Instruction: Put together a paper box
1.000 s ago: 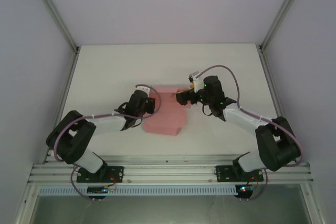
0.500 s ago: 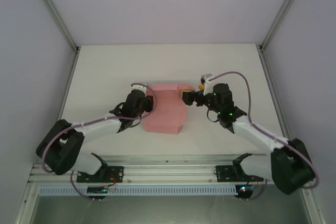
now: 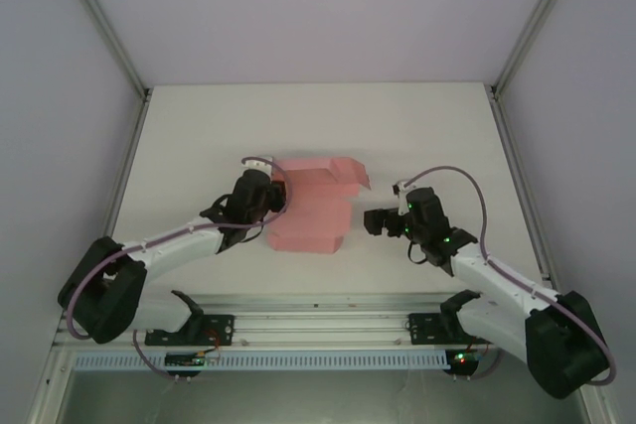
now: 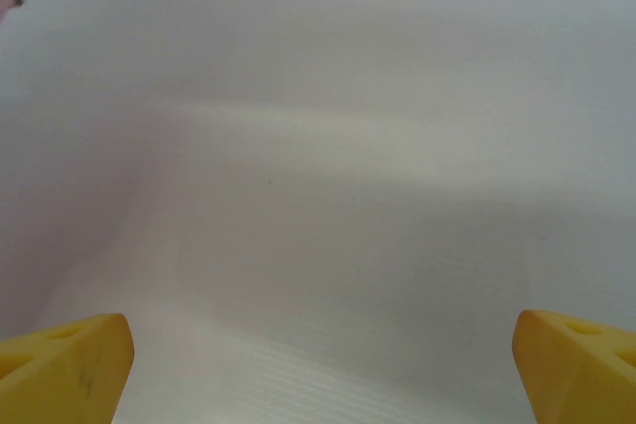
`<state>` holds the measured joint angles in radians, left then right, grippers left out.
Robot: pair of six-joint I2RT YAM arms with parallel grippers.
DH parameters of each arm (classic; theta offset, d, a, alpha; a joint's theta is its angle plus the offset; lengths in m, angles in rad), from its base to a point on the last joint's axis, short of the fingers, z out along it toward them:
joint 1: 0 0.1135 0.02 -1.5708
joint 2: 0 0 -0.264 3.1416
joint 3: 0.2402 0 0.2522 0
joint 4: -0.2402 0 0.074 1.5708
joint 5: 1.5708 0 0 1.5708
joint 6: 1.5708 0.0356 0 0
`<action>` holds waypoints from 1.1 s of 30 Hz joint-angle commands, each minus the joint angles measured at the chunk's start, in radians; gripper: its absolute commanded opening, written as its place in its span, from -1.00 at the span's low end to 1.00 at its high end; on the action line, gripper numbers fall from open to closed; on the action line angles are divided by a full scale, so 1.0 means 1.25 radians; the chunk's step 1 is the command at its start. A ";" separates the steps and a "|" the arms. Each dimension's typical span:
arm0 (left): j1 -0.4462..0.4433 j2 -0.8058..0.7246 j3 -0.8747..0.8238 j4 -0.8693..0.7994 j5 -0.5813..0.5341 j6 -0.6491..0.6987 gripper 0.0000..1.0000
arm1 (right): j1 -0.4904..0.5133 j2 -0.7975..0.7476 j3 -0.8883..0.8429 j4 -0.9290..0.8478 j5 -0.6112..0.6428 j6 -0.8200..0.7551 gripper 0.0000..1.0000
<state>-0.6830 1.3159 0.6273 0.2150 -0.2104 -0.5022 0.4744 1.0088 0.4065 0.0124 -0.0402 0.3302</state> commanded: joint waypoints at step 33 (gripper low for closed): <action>-0.004 -0.013 0.025 0.009 0.076 -0.004 -1.00 | 0.127 0.304 0.172 0.283 0.039 -0.058 0.99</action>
<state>-0.6773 1.3163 0.6273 0.1772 -0.1711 -0.4961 0.6048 1.3483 0.5777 0.3412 -0.0113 0.2573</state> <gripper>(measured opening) 0.054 0.995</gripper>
